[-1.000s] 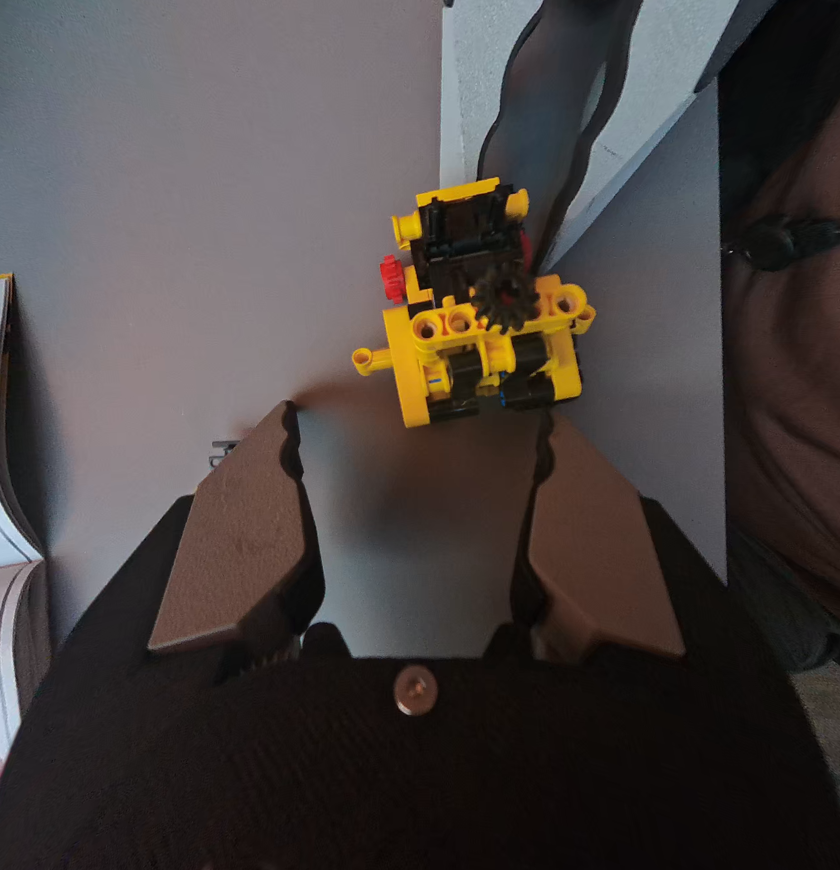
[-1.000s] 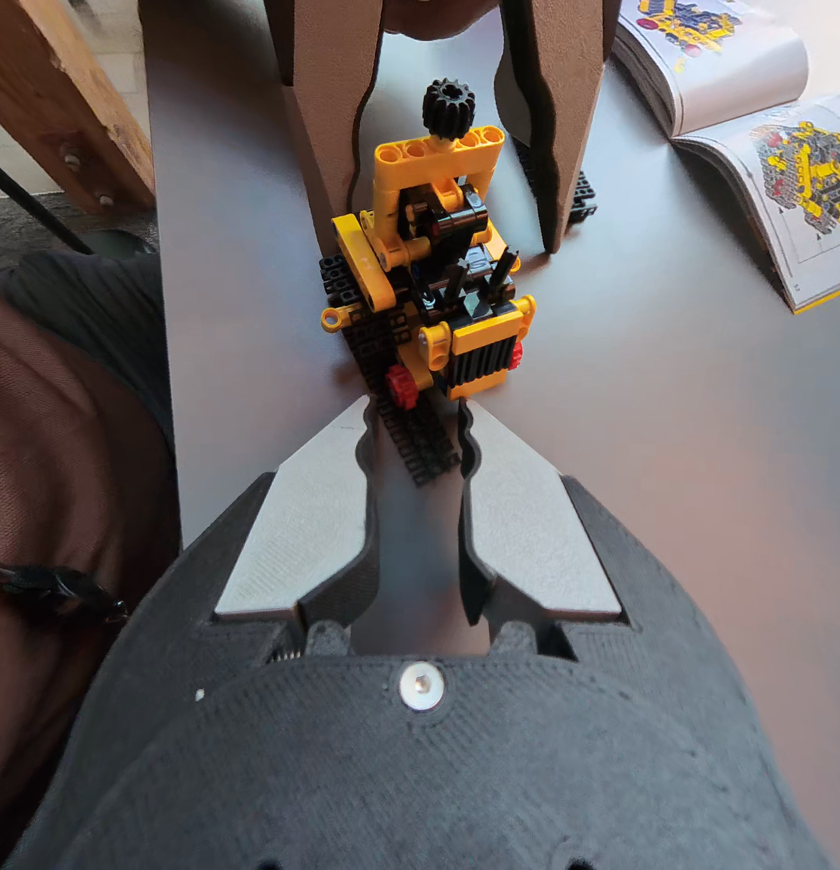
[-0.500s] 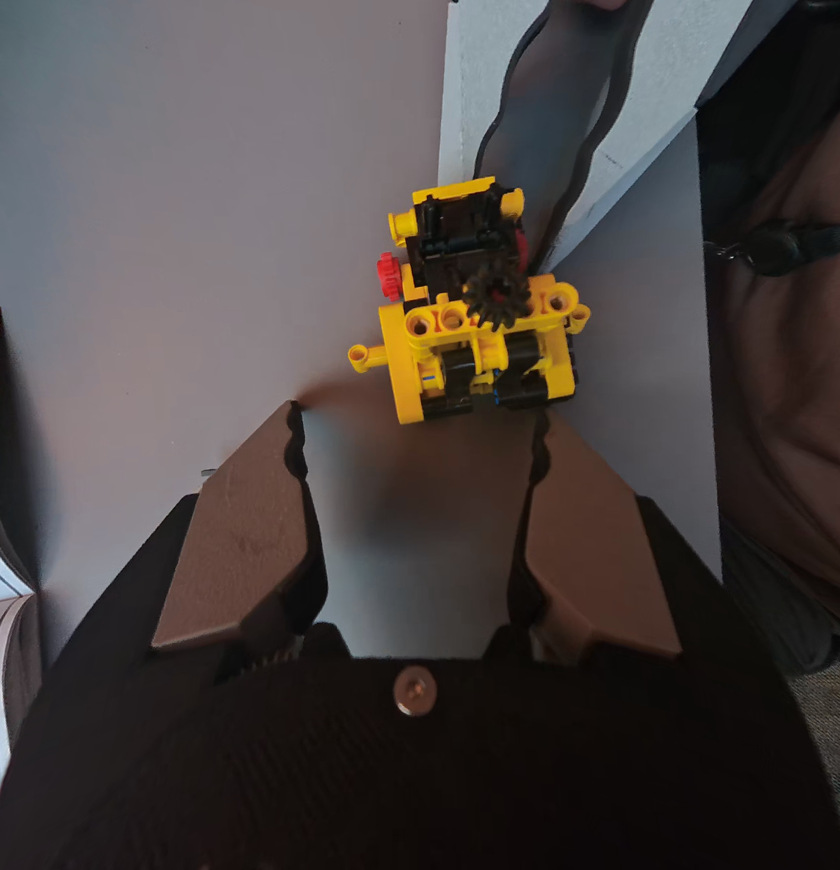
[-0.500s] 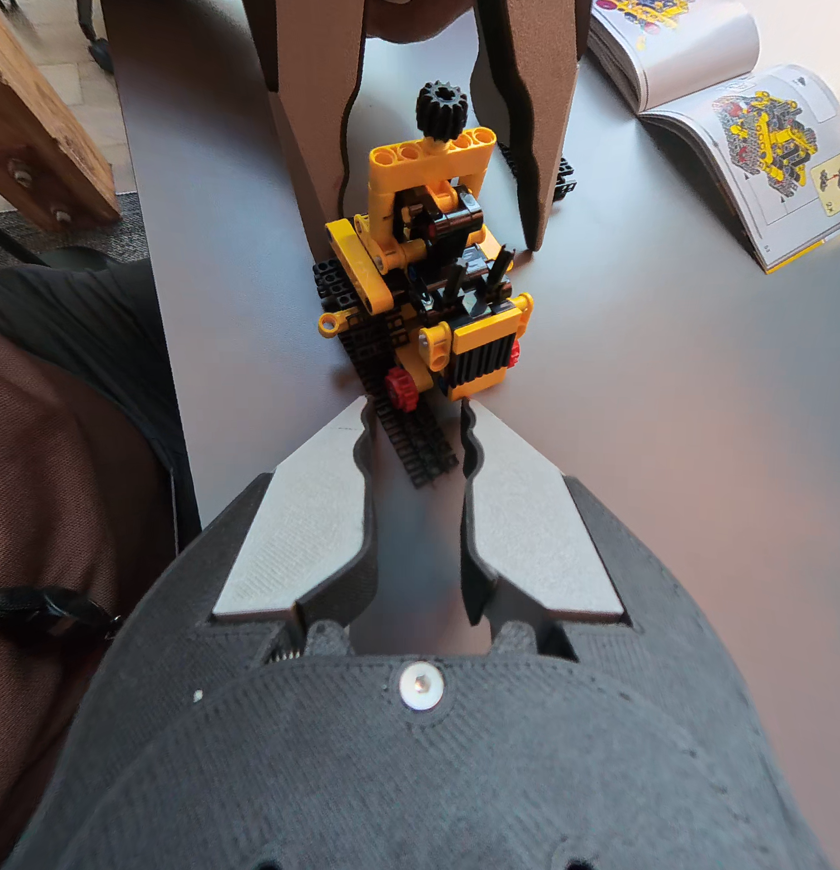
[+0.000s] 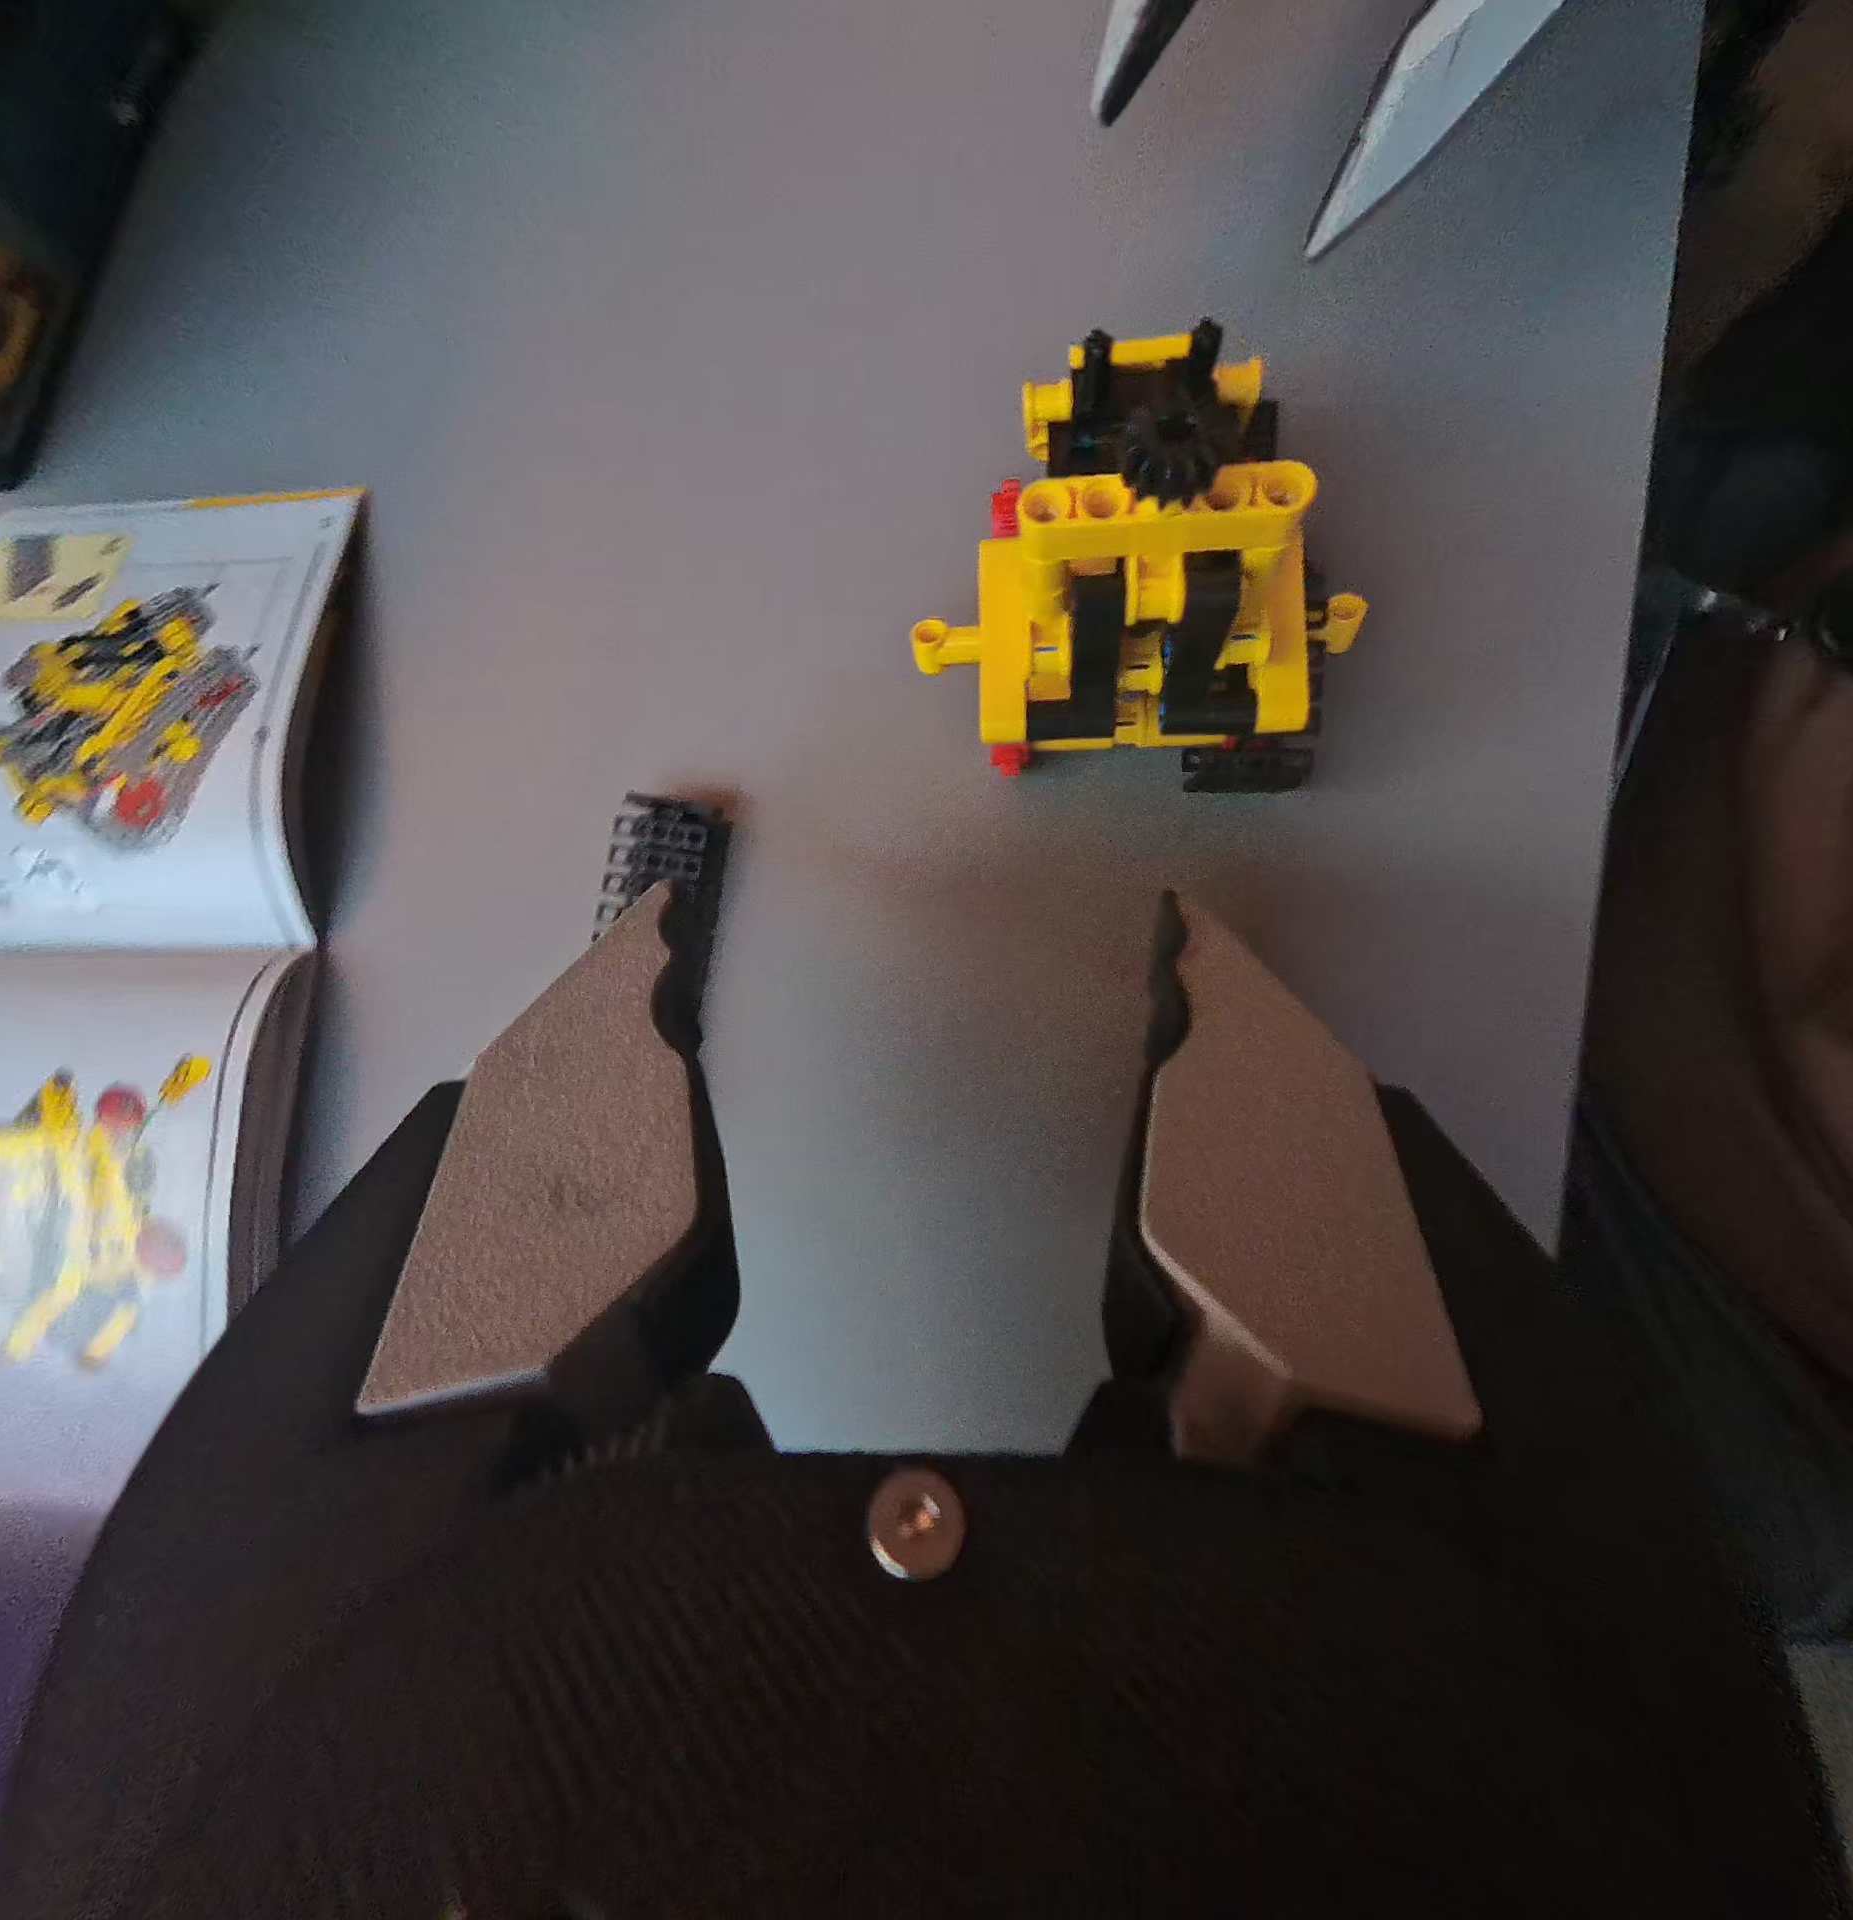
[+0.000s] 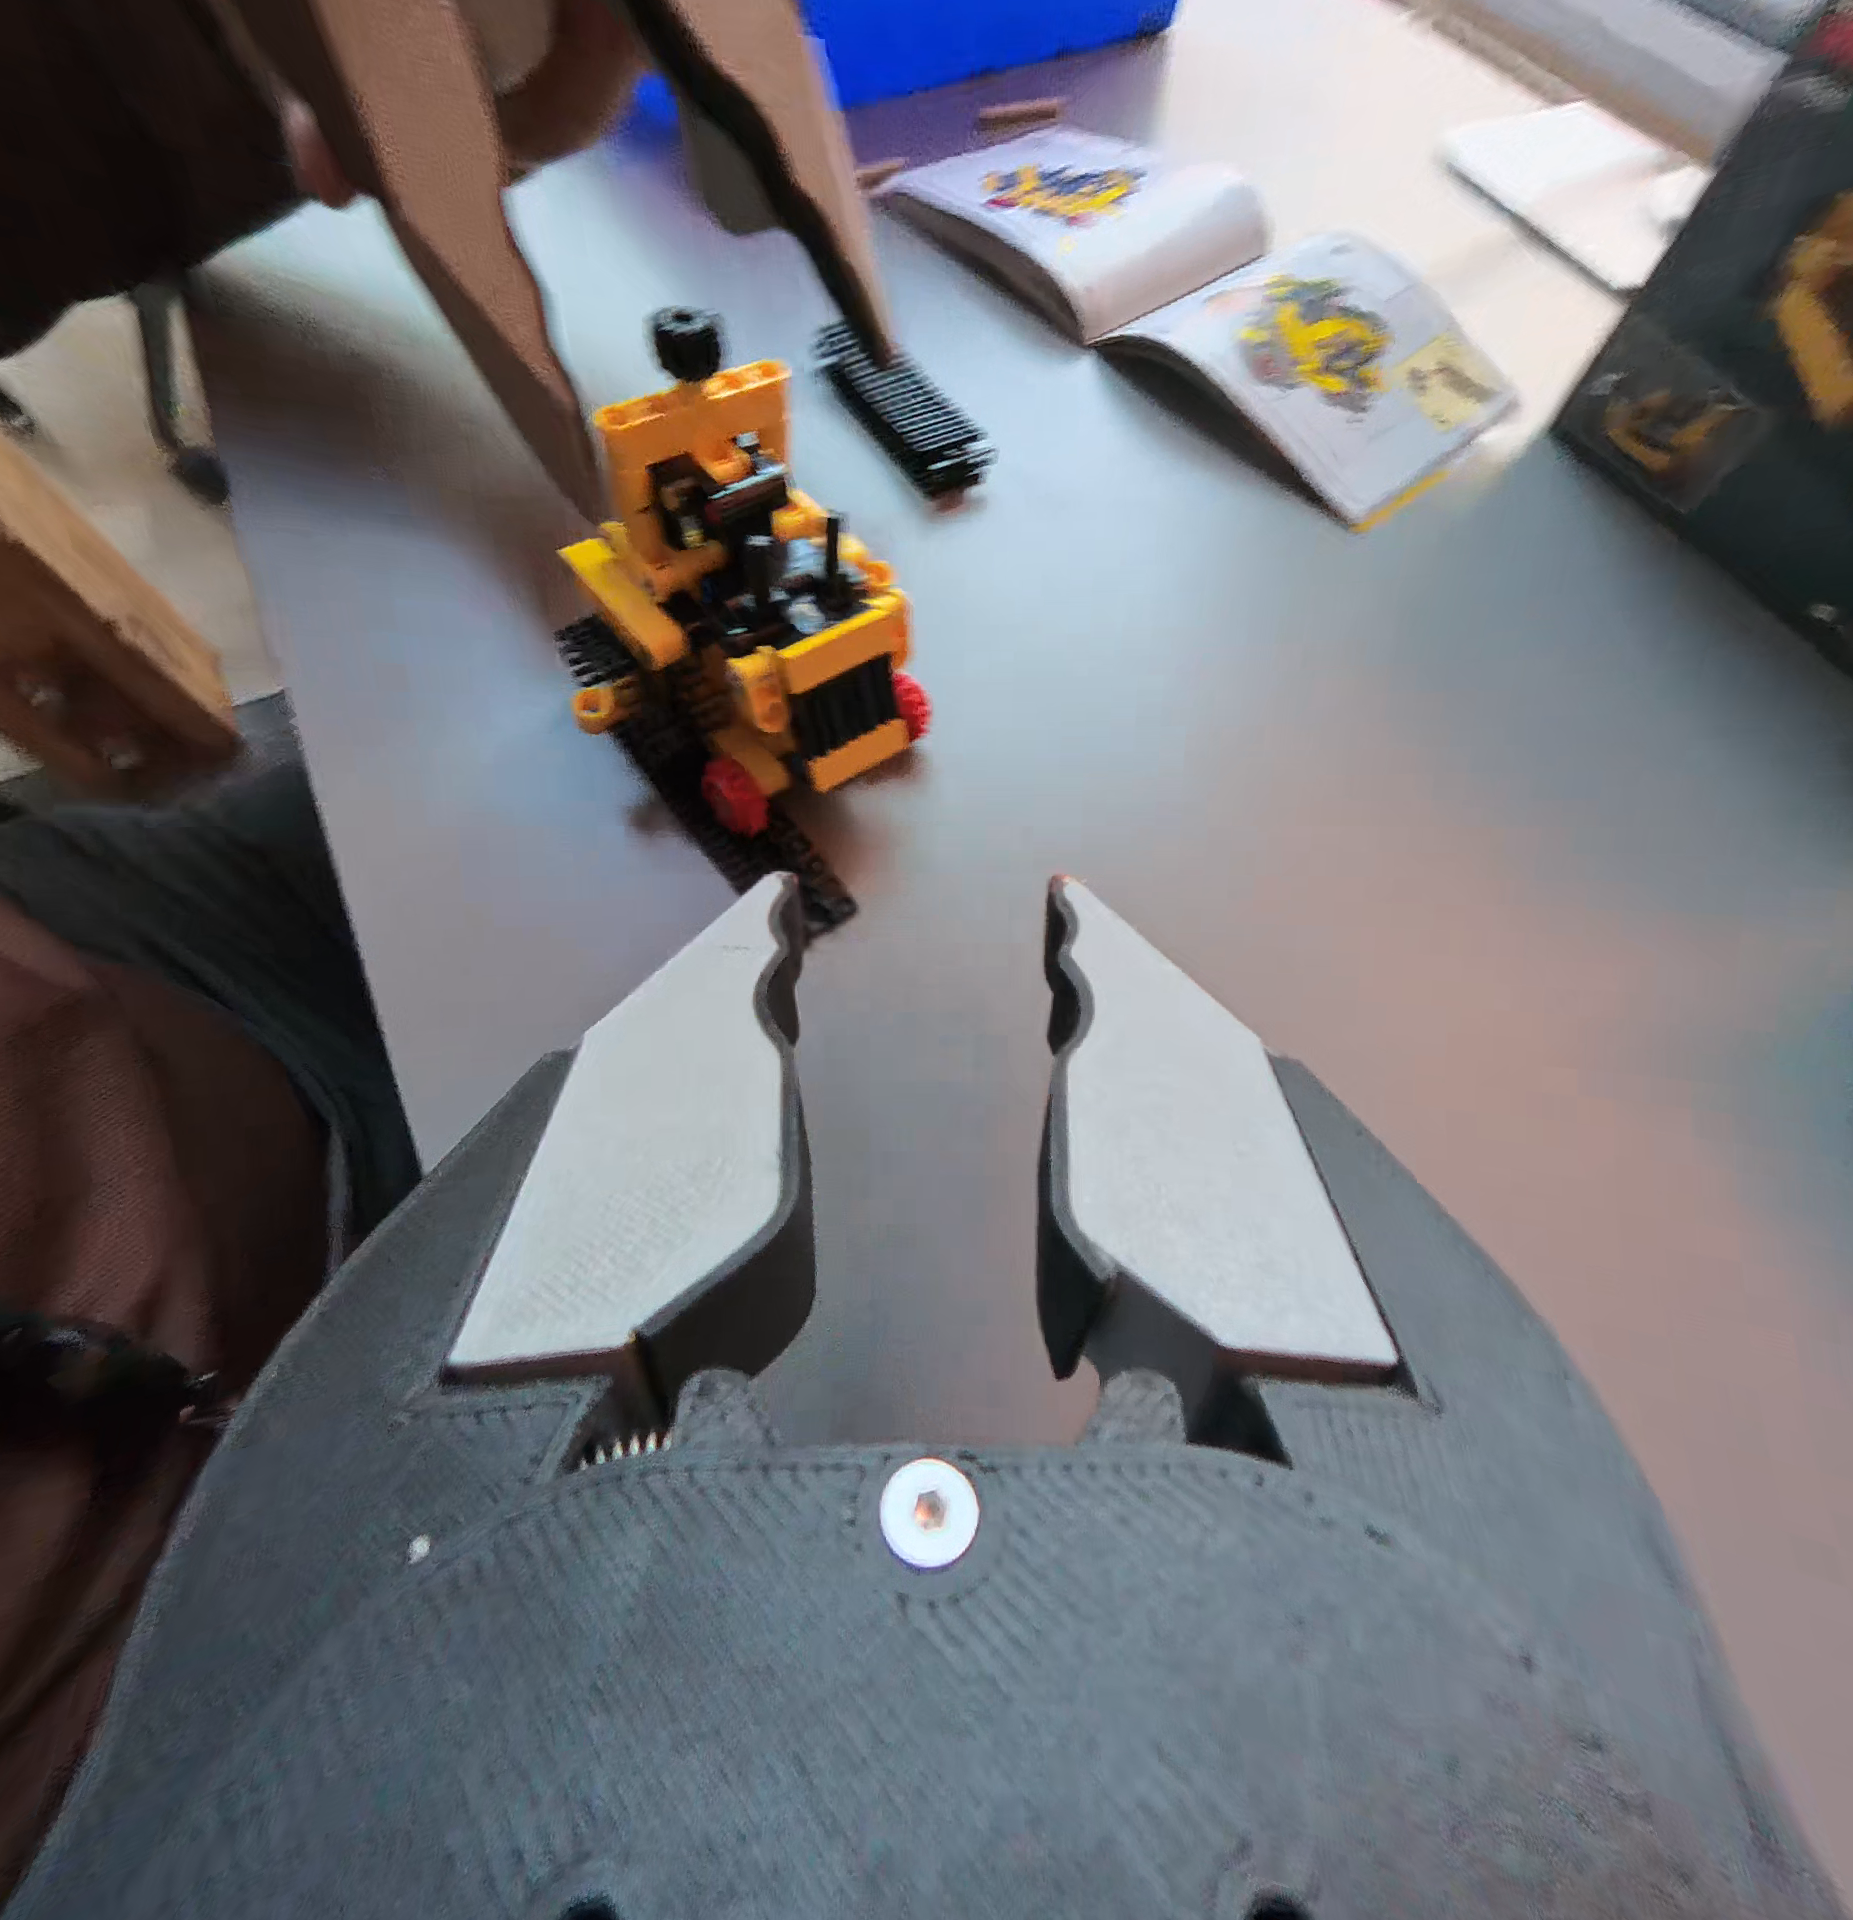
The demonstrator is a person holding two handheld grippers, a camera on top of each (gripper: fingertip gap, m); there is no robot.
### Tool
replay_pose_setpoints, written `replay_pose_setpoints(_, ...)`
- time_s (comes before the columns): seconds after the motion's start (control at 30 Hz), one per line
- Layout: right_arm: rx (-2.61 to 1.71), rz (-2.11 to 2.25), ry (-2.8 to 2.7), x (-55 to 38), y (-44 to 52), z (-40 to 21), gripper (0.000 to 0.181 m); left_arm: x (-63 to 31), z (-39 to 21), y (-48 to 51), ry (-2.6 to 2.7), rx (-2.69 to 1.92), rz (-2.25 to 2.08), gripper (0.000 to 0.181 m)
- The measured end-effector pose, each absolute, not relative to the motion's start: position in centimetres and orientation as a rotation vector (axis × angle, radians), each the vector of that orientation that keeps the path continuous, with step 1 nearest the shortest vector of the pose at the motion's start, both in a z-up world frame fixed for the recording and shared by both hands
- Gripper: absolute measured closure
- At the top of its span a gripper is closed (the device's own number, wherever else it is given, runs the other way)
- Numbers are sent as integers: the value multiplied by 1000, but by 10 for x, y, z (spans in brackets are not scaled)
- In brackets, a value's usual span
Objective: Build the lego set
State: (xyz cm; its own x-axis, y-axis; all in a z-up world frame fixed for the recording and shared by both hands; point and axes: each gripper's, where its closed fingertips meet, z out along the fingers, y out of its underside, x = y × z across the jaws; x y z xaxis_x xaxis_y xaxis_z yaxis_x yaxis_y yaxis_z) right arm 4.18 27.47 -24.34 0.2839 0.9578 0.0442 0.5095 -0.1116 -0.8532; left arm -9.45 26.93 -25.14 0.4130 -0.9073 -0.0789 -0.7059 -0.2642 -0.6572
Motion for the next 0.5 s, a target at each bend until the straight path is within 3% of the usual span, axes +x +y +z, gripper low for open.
replay_pose_setpoints(0.13, -1704, 543, -1148, 77, 299, -228, 128, -103, -215, 245, 1024, -1995, -599, 95)
replay_pose_setpoints(0.23, -1602, 558, -1017, 84, 295, -206, 131, -92, -206, 216, 887, -1911, -751, 85)
replay_pose_setpoints(0.37, -1467, 532, -1018, 74, 298, -192, 139, -93, -198, 210, 651, -1773, -775, 99)
replay_pose_setpoints(0.5, -1518, 615, -1158, 55, 294, -207, 131, -106, -162, 203, 617, -1518, -864, 110)
